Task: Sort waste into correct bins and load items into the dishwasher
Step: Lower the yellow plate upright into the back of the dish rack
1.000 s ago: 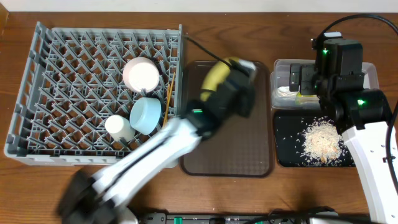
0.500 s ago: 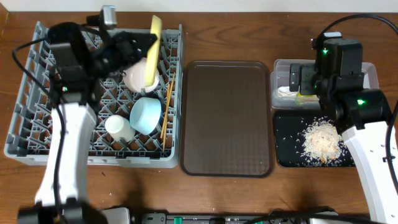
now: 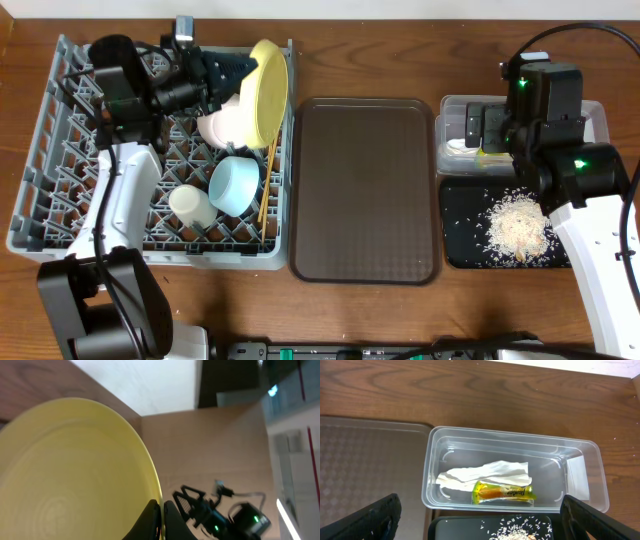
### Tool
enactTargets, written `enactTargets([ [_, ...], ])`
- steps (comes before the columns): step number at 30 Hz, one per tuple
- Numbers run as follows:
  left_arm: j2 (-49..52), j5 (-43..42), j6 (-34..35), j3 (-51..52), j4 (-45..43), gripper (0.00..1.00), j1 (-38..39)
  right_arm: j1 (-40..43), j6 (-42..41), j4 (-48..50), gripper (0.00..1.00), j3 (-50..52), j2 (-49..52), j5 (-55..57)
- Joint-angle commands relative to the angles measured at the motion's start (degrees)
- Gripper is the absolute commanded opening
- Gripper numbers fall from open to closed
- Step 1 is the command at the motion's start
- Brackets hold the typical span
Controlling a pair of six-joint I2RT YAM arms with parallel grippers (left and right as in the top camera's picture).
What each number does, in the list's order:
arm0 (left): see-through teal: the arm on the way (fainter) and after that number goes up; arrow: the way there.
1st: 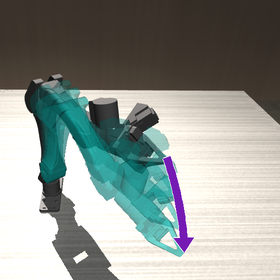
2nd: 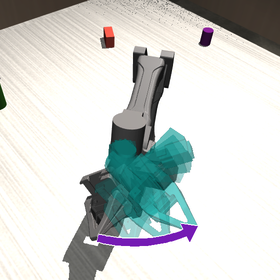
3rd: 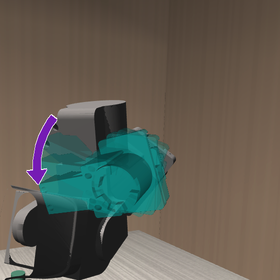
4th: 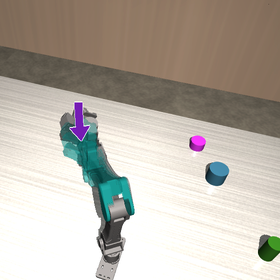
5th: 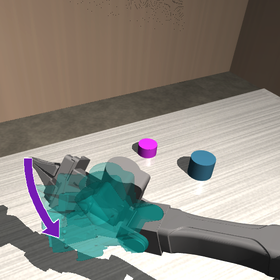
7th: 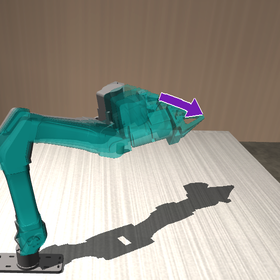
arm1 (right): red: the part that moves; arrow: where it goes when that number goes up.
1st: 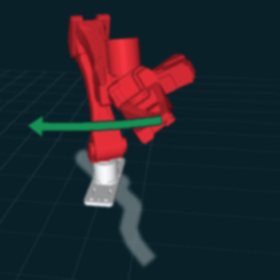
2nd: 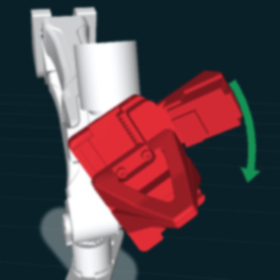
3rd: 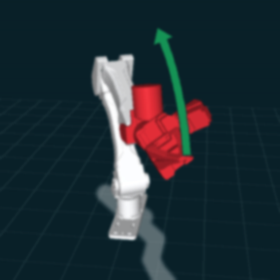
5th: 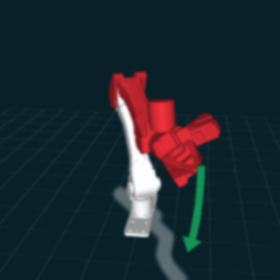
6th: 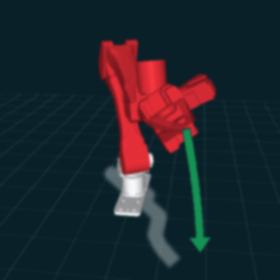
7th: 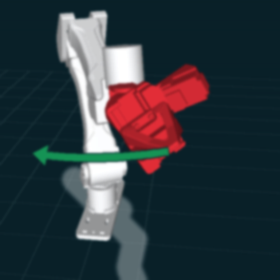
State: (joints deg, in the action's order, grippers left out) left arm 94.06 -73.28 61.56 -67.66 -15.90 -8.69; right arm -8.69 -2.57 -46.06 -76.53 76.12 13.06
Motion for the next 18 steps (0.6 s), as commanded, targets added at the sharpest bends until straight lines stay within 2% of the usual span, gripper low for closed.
enactTargets([
  [1, 0.2, 5.2, -0.7, 3.3, 0.4, 0.07, 0.0, 0.5, -0.6, -0.1, 0.99, 0.2, 0.1, 0.2],
  [4, 0.2, 7.9, -4.0, 4.6, 0.4, 0.07, 0.0, 0.5, -0.6, -0.1, 0.99, 0.2, 0.1, 0.2],
  [8, 0.2, 8.0, -4.6, 4.7, 1.0, 0.07, 0.2, 0.5, -0.6, -0.1, 0.99, 0.2, 0.1, 0.2],
  [14, 0.3, 10.9, -11.7, 4.8, 10.0, 0.08, 0.3, 0.5, -0.6, -0.1, 0.99, 0.2, 0.1, 0.2],
  [18, 0.3, 11.5, -15.1, 5.0, 11.0, 0.08, 0.3, 0.5, -0.6, -0.1, 0.99, 0.2, 0.1, 0.2],
])
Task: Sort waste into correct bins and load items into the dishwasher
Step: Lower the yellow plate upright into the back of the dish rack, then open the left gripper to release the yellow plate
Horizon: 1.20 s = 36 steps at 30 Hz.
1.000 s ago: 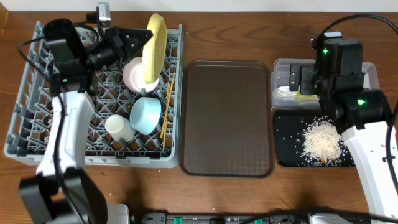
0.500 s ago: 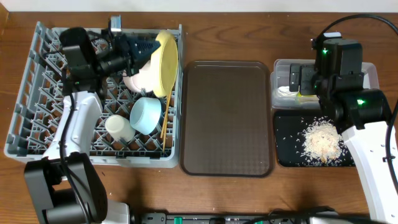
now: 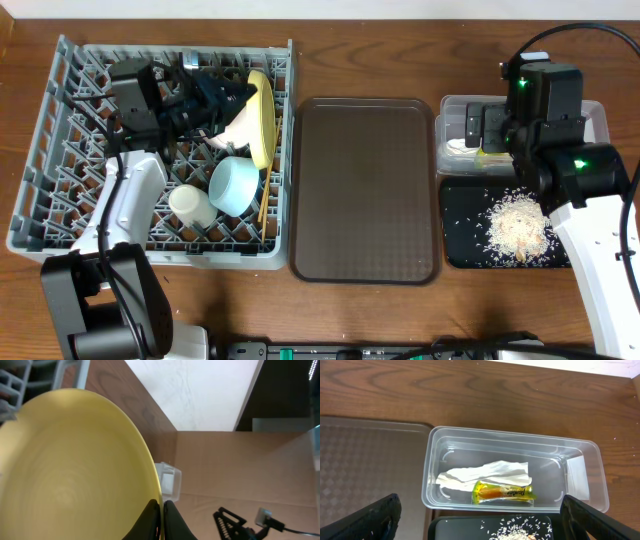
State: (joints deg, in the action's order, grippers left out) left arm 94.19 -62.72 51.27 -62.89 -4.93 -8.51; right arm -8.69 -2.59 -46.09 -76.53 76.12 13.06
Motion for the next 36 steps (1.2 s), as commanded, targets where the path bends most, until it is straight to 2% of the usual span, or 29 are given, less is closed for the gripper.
enactTargets([
  [1, 0.1, 0.9, -5.3, 0.2, 0.1, 0.08, 0.1, 0.5, -0.6, 0.0, 0.99, 0.2, 0.1, 0.2],
  [4, 0.1, 0.9, -8.4, 0.2, 0.5, 0.08, 0.1, 0.5, -0.6, 0.0, 0.99, 0.2, 0.1, 0.2],
  [8, 0.1, 3.6, -13.2, 0.2, 5.4, 0.11, 0.5, 0.5, -0.6, 0.0, 0.99, 0.2, 0.1, 0.2],
  [11, 0.1, 4.5, -19.4, 0.2, 8.8, 0.11, 1.2, 0.5, -0.6, 0.0, 0.99, 0.2, 0.1, 0.2],
  [15, 0.1, 4.5, -19.6, 0.2, 8.5, 0.13, 1.0, 0.5, -0.6, 0.0, 0.99, 0.2, 0.1, 0.2],
  [19, -0.2, 2.4, -20.0, 0.2, 7.2, 0.34, 0.7, 0.5, -0.6, 0.0, 0.99, 0.2, 0.1, 0.2],
  [21, -1.6, -0.7, -20.0, 0.0, 4.6, 0.52, 0.7, 0.5, -0.6, 0.0, 0.99, 0.2, 0.1, 0.2],
  [23, -3.3, -0.7, -20.0, 0.0, 3.0, 0.63, 0.7, 0.5, -0.6, 0.0, 0.99, 0.2, 0.1, 0.2],
  [28, -8.7, 1.0, -20.0, 0.0, 1.9, 0.76, -0.3, 0.5, -0.6, 0.0, 0.99, 0.2, 0.1, 0.2],
  [31, -12.2, 8.2, -22.9, 0.0, 5.1, 0.8, -2.0, 0.5, -0.6, 0.0, 0.99, 0.2, 0.1, 0.2],
  [33, -13.6, 19.1, -27.3, 0.0, 11.6, 0.8, -3.0, 0.5, -0.6, 0.0, 0.99, 0.2, 0.1, 0.2],
  [36, -13.6, 26.8, -28.2, 0.0, 16.2, 0.8, -3.0, 0.5, -0.6, 0.0, 0.99, 0.2, 0.1, 0.2],
])
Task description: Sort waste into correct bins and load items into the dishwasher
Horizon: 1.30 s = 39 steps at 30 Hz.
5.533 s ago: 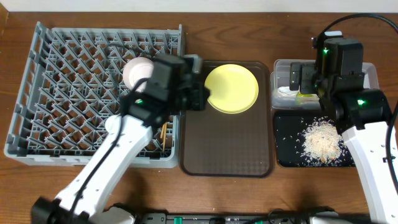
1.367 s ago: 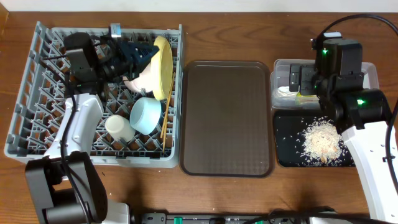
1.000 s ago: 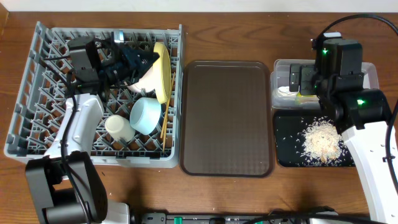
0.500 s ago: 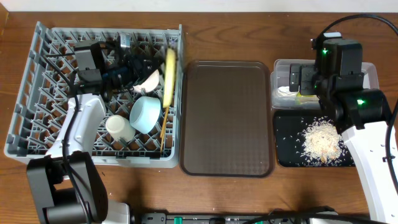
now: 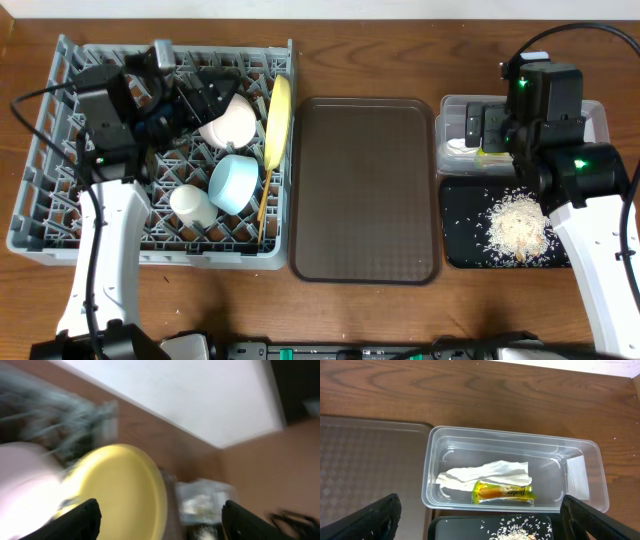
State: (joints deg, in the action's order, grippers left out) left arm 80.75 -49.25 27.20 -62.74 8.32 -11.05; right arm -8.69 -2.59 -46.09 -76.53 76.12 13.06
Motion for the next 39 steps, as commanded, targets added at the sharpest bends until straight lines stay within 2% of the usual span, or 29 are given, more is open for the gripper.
enactTargets([
  [1, -0.1, 15.6, -4.1, -0.2, 5.4, 0.86, -0.5, 0.5, -0.6, 0.0, 0.99, 0.2, 0.1, 0.2],
  [7, 0.0, 15.7, -4.1, -0.2, 12.1, 0.89, -0.5, 0.5, -0.6, -0.1, 0.99, 0.2, 0.1, 0.2],
  [17, 0.0, 15.7, -4.1, -0.2, 12.2, 0.89, -0.5, 0.4, -0.6, -0.2, 0.99, 0.4, -0.1, 0.2],
  [20, 0.0, 15.7, -4.1, -0.2, 12.2, 0.89, -0.5, 0.3, 0.1, -0.7, 0.99, 1.2, -4.7, 0.5],
  [23, 0.0, 15.7, -4.1, -0.2, 12.2, 0.89, -0.5, 0.4, 1.9, 6.0, 0.99, 3.7, -12.6, 3.2],
  [25, 0.0, 15.7, -4.1, -0.2, 12.2, 0.9, -0.5, 0.4, 2.7, 15.5, 0.99, 8.6, -20.1, 3.0],
  [28, 0.0, 15.7, -4.1, -0.2, 12.2, 0.9, -0.5, 0.4, 4.3, 35.7, 0.99, 22.4, -34.1, 3.0],
  [30, 0.0, 15.7, -4.1, -0.2, 12.2, 0.9, -0.5, 0.6, 5.9, 43.4, 0.99, 33.6, -44.8, 3.0],
  [34, 0.0, 15.7, -4.1, -0.2, 12.2, 0.9, -0.5, 3.5, 5.9, 46.1, 0.99, 48.9, -58.2, -2.4],
  [39, 0.0, 15.7, -4.1, -0.2, 12.2, 0.9, -0.5, 7.6, 5.2, 49.6, 0.99, 64.1, -68.8, -11.0],
])
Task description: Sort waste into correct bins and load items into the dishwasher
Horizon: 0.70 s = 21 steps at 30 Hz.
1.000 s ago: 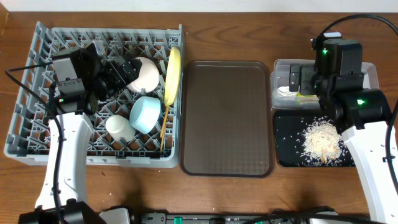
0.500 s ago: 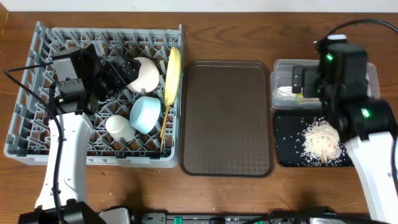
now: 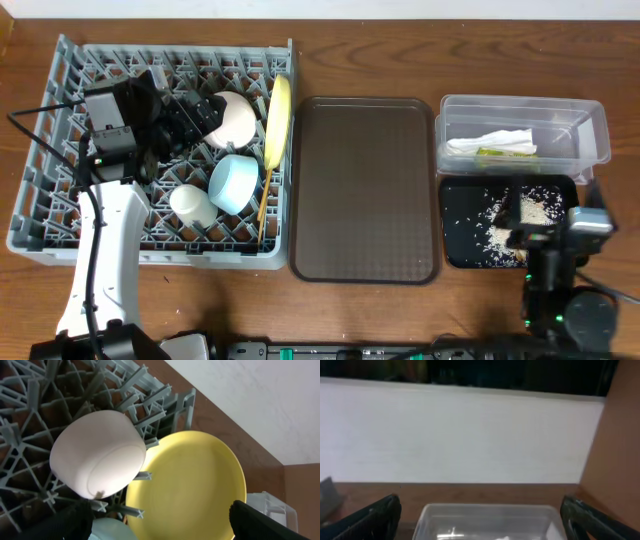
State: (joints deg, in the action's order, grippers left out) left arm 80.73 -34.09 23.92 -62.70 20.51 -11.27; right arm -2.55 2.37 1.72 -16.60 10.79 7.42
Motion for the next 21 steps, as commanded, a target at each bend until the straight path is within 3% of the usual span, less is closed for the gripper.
enactTargets([
  [1, 0.0, 0.5, -0.8, -0.2, 0.0, 0.9, -0.2, 1.7, -0.6, 3.7, 0.99, 6.8, -5.0, -5.4],
  [8, 0.0, 0.5, -0.8, -0.2, 0.0, 0.9, -0.2, 1.8, -1.3, 9.3, 0.99, 16.1, -9.9, -4.9],
  [15, 0.0, 0.5, -0.8, -0.2, 0.0, 0.9, -0.2, 1.9, -1.2, -6.2, 0.99, 16.3, -10.5, -5.2],
  [21, 0.0, 0.5, -0.8, -0.2, 0.0, 0.9, -0.2, 1.9, -4.0, -5.9, 0.99, 16.3, -10.1, -8.5],
])
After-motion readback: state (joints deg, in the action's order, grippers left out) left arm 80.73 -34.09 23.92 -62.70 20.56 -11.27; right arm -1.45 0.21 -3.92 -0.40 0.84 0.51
